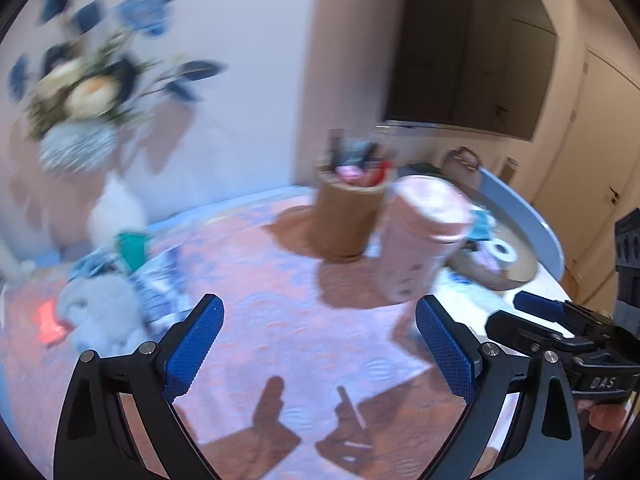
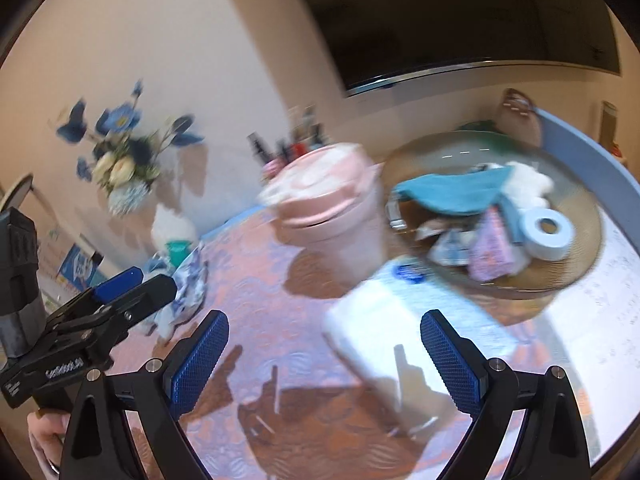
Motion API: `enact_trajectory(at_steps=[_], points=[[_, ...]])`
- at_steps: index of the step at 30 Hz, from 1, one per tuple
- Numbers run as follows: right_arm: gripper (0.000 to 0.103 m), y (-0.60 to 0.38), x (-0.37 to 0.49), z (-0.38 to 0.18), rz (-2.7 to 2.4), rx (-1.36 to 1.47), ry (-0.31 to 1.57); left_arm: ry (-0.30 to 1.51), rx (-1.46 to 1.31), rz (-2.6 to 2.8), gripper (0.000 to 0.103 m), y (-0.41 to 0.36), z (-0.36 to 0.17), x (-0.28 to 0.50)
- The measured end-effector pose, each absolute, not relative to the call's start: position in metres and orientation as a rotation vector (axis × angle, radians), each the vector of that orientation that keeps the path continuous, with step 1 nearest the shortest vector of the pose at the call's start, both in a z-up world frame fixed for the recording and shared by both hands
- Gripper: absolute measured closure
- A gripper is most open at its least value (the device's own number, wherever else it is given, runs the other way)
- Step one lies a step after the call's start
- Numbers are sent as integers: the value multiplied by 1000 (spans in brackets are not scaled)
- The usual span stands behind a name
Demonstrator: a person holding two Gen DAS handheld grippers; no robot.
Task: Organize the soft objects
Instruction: 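Move both tools back over the bed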
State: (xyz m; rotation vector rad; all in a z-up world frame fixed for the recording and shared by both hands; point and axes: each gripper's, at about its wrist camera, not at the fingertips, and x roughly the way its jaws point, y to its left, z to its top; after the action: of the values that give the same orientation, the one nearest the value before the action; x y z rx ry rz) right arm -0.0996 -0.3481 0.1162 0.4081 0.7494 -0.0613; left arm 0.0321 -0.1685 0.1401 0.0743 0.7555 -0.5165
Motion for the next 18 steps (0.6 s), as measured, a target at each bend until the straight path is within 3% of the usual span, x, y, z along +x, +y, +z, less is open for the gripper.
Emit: enact_trajectory(at_steps=[18], points=[[6,-193,29,60,229,318,949,842,-13,-52,6,62,93,108]])
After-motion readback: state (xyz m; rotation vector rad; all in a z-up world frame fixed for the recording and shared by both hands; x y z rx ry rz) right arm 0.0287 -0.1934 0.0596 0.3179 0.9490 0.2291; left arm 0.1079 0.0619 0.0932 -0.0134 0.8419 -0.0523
